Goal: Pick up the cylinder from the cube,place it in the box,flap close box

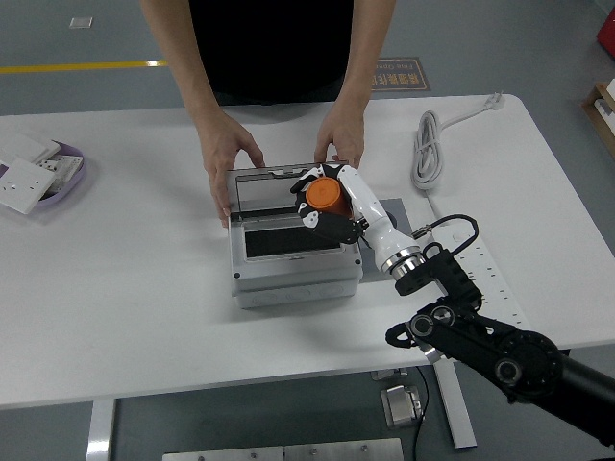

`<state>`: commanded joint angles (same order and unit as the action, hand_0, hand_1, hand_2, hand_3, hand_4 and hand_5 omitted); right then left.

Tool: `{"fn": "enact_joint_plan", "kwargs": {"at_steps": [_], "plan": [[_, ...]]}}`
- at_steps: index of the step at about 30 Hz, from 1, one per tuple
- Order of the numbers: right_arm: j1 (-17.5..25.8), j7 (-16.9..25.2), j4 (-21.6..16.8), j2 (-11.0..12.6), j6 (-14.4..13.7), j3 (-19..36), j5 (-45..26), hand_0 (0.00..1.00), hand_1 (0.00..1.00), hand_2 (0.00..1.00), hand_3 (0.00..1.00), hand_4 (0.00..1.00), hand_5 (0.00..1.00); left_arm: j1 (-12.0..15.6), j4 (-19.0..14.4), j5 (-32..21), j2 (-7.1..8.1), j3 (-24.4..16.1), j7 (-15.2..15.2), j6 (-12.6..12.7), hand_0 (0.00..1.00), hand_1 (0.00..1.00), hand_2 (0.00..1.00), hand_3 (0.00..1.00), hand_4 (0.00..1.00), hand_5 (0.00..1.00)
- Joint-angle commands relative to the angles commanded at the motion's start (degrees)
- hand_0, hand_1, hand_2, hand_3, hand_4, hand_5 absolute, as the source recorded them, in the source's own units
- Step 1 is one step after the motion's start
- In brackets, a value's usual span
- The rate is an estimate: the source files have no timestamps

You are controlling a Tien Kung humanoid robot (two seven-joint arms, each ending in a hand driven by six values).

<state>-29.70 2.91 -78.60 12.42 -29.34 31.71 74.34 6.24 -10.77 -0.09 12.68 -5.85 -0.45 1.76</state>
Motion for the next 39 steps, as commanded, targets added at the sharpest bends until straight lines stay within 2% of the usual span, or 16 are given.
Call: {"fn": "enact_joint_plan", "kwargs": {"at_steps": [4,5,11,21,22,23,28,29,34,35,39], "plan": [[-2.5,-4.8,0.7,-1.0,0.7,-2.7,8.6,0.074,0.220,0.346,0.245,0.002,0.002,0.2,0.1,-0.6,0.03,0.6,0.0,0.0,0.629,0.647,0.625,0.668,0.722,0.253],[-3.3,-6.1,0.9,-1.4,0.9,-3.4,10.9,0.037,0.201,0.342,0.241,0.002,0.002,0.2,0.1,-0.8,0.04,0.8,0.0,0.1,0.629,0.647,0.625,0.668,0.722,0.253],[-7.4,-11.1,3.4,-3.4,2.3,-7.4,21.1,0.030,0.196,0.341,0.242,0.002,0.002,0.3,0.1,-1.1,0.18,1.1,0.1,0.1,0.629,0.647,0.625,0.668,0.722,0.253],[-11.9,-15.4,7.6,-6.7,5.6,-11.8,31.4,0.041,0.199,0.325,0.247,0.002,0.002,0.1,0.3,-1.0,0.68,0.8,0.1,0.0,0.629,0.647,0.625,0.668,0.722,0.253],[-12.1,-16.1,7.9,-7.0,6.9,-11.9,32.6,0.041,0.199,0.325,0.247,0.002,0.002,0.1,0.2,-1.0,0.68,0.8,0.1,0.0,0.629,0.647,0.625,0.668,0.722,0.253],[-12.3,-16.8,8.1,-7.1,8.1,-11.9,33.7,0.082,0.213,0.336,0.265,0.002,0.002,0.1,0.2,-0.9,0.68,0.7,0.2,0.0,0.629,0.647,0.625,0.668,0.722,0.253],[-12.8,-19.2,8.9,-7.4,13.3,-11.6,37.5,0.082,0.213,0.336,0.265,0.002,0.002,0.2,0.2,-0.9,0.75,0.8,0.2,0.0,0.629,0.647,0.625,0.668,0.722,0.253],[-12.8,-19.6,8.9,-7.4,14.1,-11.6,38.1,0.334,0.342,0.415,0.413,0.275,0.002,0.1,0.2,-0.9,0.77,0.8,0.2,0.0,0.629,0.647,0.625,0.668,0.722,0.253],[-12.8,-21.5,8.9,-7.4,16.2,-11.2,39.7,0.334,0.342,0.415,0.413,0.275,0.002,0.0,0.2,-0.7,0.85,0.7,0.1,0.0,0.629,0.647,0.625,0.668,0.722,0.253],[-12.8,-21.7,8.9,-7.4,16.4,-11.1,39.9,0.614,0.585,0.585,0.647,0.544,0.040,0.0,0.2,-0.7,0.84,0.7,0.1,0.0,0.629,0.647,0.625,0.668,0.722,0.253],[-12.7,-21.6,9.0,-7.2,17.0,-10.6,40.0,0.614,0.585,0.585,0.647,0.544,0.040,-0.1,0.2,-0.5,0.77,0.5,0.1,0.0,0.629,0.647,0.625,0.668,0.722,0.253]]}}
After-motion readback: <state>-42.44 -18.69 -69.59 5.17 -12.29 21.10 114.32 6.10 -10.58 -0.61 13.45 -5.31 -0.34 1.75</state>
